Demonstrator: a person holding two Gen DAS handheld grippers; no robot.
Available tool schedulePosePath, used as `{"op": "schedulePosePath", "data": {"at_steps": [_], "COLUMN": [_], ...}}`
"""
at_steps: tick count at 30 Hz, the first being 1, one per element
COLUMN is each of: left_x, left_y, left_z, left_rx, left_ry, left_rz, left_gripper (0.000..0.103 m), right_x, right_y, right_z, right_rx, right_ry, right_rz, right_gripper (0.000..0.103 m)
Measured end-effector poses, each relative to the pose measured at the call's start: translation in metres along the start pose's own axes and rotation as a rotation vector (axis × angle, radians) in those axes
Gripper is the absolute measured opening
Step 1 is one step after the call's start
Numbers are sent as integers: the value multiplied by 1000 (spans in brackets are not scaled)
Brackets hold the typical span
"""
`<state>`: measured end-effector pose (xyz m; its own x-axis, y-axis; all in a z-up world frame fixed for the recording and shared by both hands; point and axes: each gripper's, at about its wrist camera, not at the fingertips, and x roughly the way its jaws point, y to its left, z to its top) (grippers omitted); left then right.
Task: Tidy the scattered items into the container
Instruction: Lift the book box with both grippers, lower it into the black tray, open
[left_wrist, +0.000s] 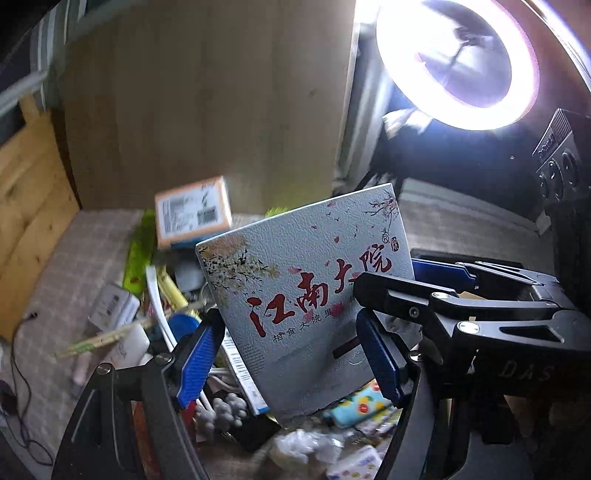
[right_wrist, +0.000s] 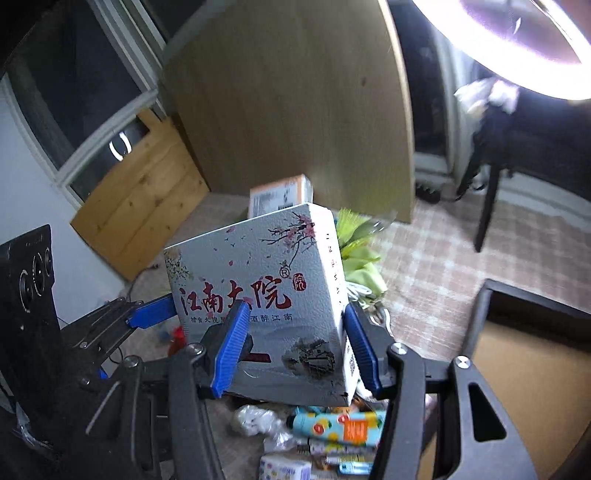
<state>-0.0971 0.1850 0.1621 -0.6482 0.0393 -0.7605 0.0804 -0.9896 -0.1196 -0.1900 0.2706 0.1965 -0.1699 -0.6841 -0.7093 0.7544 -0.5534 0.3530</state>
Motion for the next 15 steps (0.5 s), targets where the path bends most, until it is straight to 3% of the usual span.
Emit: {"op": "schedulePosePath", "data": {"at_steps": [5, 15], "left_x": [-29, -56], "left_y": [-32, -108], "left_z": [3, -5], "left_rx": [69, 214], "left_ry": [-56, -78], "left_rz": [-40, -176], "left_gripper": [71, 71], "right_x": [-50, -138], "right_y": [-4, -44], "right_z": [-13, -55], "right_rx": [23, 117], "right_ry": [-64, -143], "right_rz": [-35, -154], "right_gripper": [53, 53]}}
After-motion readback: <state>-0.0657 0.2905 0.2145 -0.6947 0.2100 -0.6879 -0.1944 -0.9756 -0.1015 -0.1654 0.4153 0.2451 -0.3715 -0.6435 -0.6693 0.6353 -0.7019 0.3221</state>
